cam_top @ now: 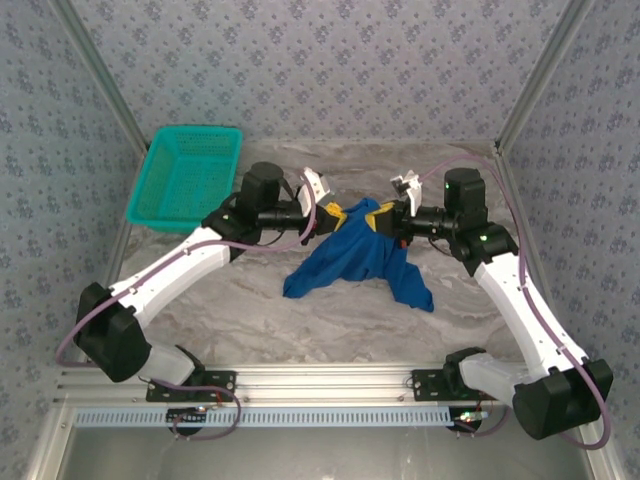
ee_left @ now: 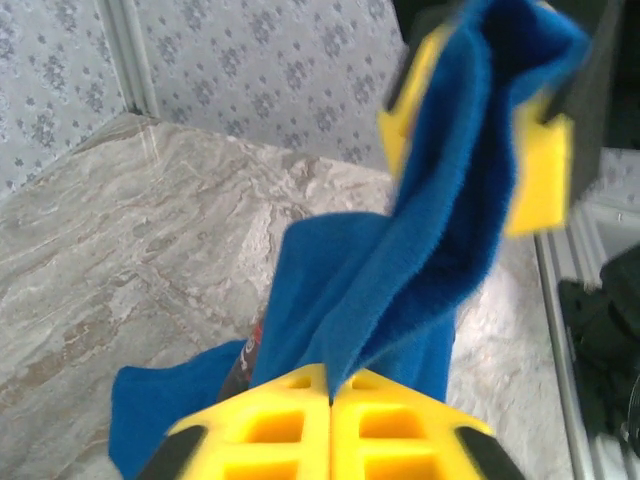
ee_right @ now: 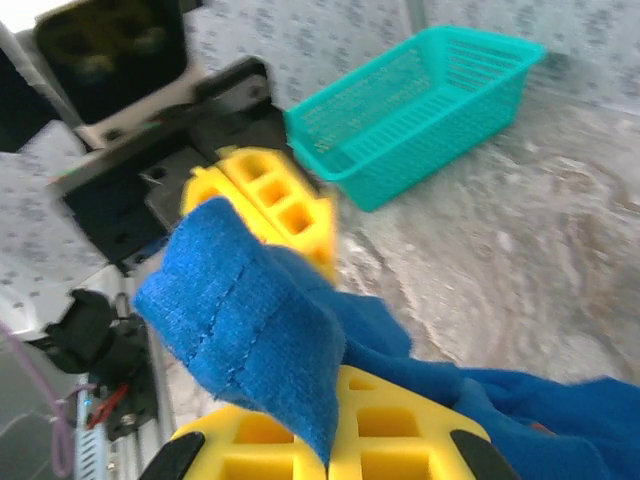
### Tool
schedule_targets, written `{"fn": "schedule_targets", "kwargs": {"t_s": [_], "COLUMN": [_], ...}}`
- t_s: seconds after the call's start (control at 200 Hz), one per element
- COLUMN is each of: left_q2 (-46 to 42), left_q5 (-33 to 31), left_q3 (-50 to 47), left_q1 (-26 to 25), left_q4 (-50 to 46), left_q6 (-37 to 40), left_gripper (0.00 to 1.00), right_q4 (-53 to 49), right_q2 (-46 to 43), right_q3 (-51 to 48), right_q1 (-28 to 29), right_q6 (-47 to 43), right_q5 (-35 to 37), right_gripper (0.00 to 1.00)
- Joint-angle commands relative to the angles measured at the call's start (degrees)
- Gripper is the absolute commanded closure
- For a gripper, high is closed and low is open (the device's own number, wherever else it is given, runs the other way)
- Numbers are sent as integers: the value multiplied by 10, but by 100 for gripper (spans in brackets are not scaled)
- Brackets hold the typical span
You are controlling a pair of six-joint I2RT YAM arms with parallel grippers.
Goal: Fold the inside-out t-shirt
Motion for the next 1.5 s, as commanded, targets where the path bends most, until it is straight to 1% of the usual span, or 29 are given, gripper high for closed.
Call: {"fn": "schedule_targets", "kwargs": {"t_s": [0.0, 0.03, 0.055, 0.085, 0.12, 0.165, 0.19, 0.235, 0.285, 0.31, 0.335, 0.345, 0.36, 0.38, 0.435, 0.48, 0.56, 0.635, 0.814, 0.954, 1.014, 1.119, 1.254, 1.309, 1.349, 1.394, 1.439, 1.494], "left_q2": [-44, -59, -73, -88, -105, -122, -129, -140, -151, -157, -165, -169, -177, -187, -221, -251, -290, -288, -196, -136, -119, -101, -80, -74, -71, -68, -66, -64], "left_q5": [17, 13, 4, -16, -54, -115, -161, -246, -325, -355, -368, -369, -367, -356, -294, -248, -174, -126, -66, -2, 24, 48, 76, 88, 97, 103, 108, 112], "left_q3": [30, 25, 18, 8, -6, -22, -28, -33, -35, -37, -40, -41, -44, -49, -74, -99, -139, -143, -71, -21, -8, 1, 9, 13, 16, 20, 20, 20], "left_q1": [11, 12, 12, 12, 13, 13, 14, 16, 16, 15, 15, 16, 15, 15, 15, 14, 14, 14, 14, 15, 15, 20, 34, 33, 34, 35, 34, 35], "left_q4": [-46, -52, -53, -55, -60, -74, -88, -122, -166, -186, -203, -210, -218, -222, -211, -170, -74, -28, -51, -53, -53, -55, -42, -43, -48, -54, -59, -63], "left_q6": [-9, -12, -18, -22, -27, -32, -37, -49, -56, -59, -57, -55, -52, -47, -28, -27, -40, -43, -29, -56, -71, -90, -121, -125, -125, -124, -124, -124], "left_gripper": [100, 100, 100, 100, 100, 100, 100, 100, 100, 87, 68, 63, 56, 50, 39, 32, 21, 18, 19, 19, 21, 29, 54, 61, 63, 63, 58, 56], "right_q4": [-60, -69, -74, -75, -70, -59, -51, -33, -17, -9, 0, 4, 6, 11, 14, 15, 19, 19, 5, 5, 5, 5, 6, 6, 7, 6, 6, 6], "right_q2": [-6, -3, -1, 0, 1, 0, 2, 4, 11, 17, 21, 25, 28, 34, 51, 64, 78, 83, 78, 67, 63, 60, 56, 54, 52, 52, 52, 52], "right_q3": [53, 63, 65, 65, 65, 65, 65, 64, 61, 60, 58, 58, 57, 58, 61, 64, 64, 64, 60, 47, 43, 40, 36, 34, 35, 35, 36, 36], "right_q1": [33, 55, 76, 96, 117, 137, 143, 148, 148, 150, 152, 152, 154, 157, 163, 169, 176, 181, 185, 185, 185, 185, 185, 184, 184, 185, 185, 185], "right_q6": [-28, -34, -45, -57, -68, -78, -82, -80, -74, -70, -65, -64, -62, -62, -62, -67, -70, -72, -89, -96, -97, -98, -100, -100, -99, -99, -99, -99], "right_q5": [176, 229, 257, 277, 288, 278, 265, 246, 209, 196, 187, 185, 181, 178, 173, 165, 156, 143, 125, 132, 136, 139, 140, 143, 147, 149, 150, 151], "right_gripper": [100, 100, 100, 100, 100, 100, 100, 100, 100, 100, 100, 100, 100, 100, 100, 100, 100, 100, 100, 100, 100, 100, 100, 100, 100, 100, 100, 100]}}
